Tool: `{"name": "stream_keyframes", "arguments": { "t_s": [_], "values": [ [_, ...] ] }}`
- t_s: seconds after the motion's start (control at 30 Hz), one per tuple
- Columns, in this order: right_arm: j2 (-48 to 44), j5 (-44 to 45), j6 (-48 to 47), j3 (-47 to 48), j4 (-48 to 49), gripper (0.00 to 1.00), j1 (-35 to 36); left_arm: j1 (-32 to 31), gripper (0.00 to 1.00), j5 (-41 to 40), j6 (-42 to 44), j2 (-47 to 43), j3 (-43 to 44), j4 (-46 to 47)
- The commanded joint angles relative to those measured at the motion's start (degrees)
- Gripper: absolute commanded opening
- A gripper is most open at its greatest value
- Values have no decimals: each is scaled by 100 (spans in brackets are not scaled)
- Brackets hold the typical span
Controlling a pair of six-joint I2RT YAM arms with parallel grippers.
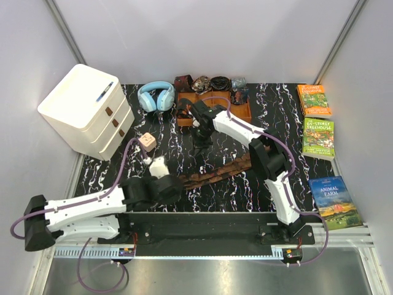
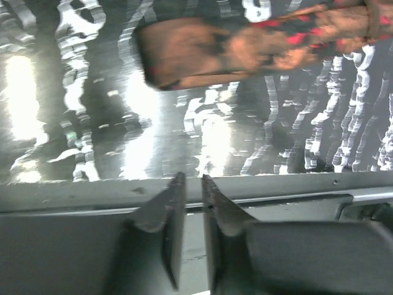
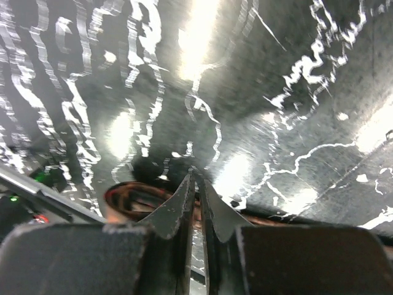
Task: Roll the ties
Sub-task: Roll the tie at the center of the board.
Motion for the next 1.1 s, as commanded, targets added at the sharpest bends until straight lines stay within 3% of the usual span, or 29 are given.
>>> {"name": "stream_keyframes", "arguments": {
  "t_s": [0.0, 0.03, 0.33, 0.87, 1.07],
  "values": [
    [211, -198, -7, 530, -75, 14, 157, 3, 4, -173, -257, -4, -499, 157],
    [273, -138, -24, 583, -171, 14, 201, 3, 0, -120, -257, 92, -508, 272],
    [924, 215, -288, 1032, -699, 12, 597, -226, 0, -321, -178, 2297, 387, 616],
    [353, 92, -367, -399, -725, 12, 633, 37, 0, -1016, -336, 3415, 423, 1196],
    [300, -408, -297, -603, -734, 13, 633, 90, 0, -1183, -257, 3582, 423, 1311]
  ]
}}
